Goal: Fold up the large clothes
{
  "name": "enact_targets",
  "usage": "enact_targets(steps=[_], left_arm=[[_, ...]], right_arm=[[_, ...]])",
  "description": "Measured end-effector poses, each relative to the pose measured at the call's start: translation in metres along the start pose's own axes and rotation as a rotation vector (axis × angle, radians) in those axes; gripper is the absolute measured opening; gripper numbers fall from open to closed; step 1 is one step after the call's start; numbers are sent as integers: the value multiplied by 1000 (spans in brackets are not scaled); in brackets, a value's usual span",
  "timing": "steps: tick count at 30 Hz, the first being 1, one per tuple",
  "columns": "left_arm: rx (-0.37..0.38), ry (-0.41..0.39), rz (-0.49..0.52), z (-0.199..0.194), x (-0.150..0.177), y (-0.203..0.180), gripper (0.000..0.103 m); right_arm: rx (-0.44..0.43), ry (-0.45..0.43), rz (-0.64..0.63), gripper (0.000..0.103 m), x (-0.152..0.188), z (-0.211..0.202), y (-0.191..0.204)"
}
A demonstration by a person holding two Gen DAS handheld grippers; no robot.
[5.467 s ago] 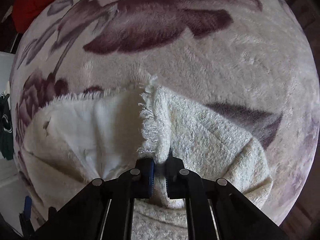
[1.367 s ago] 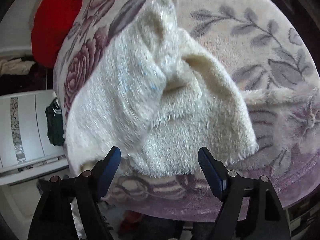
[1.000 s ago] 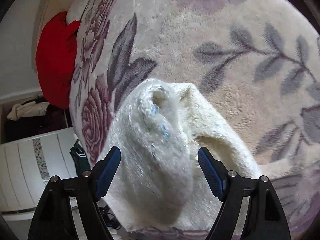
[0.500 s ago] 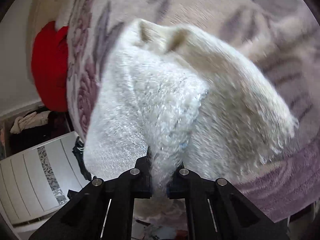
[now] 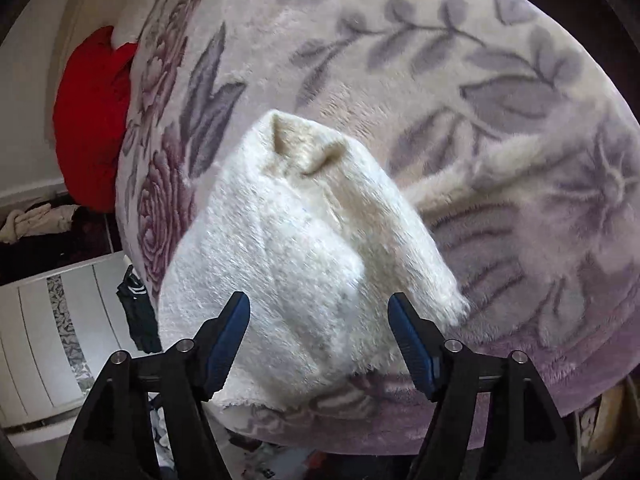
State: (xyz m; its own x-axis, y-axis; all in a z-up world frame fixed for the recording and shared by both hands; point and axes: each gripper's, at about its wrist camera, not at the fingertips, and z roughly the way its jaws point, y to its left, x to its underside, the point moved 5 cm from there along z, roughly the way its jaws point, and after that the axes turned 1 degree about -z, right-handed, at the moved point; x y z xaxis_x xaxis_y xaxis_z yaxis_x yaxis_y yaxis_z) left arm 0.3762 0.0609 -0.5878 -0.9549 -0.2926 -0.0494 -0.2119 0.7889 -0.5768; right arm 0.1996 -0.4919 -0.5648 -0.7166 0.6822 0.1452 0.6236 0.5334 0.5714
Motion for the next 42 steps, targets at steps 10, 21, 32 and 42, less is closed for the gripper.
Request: enact_targets(steps=[10, 21, 32, 42], left_arm=[[-131, 290, 238, 130, -46, -55, 66], [70, 184, 49, 92, -75, -40, 18], [214, 179, -148, 79, -99, 5, 11], [28, 320, 196, 120, -33, -61, 81]], right_arm=[[36, 204, -129, 78, -92, 89, 43], [48, 40, -316, 29, -115, 79, 101], [89, 95, -204, 65, -154, 85, 81], [65, 270, -200, 89, -87, 86, 44]])
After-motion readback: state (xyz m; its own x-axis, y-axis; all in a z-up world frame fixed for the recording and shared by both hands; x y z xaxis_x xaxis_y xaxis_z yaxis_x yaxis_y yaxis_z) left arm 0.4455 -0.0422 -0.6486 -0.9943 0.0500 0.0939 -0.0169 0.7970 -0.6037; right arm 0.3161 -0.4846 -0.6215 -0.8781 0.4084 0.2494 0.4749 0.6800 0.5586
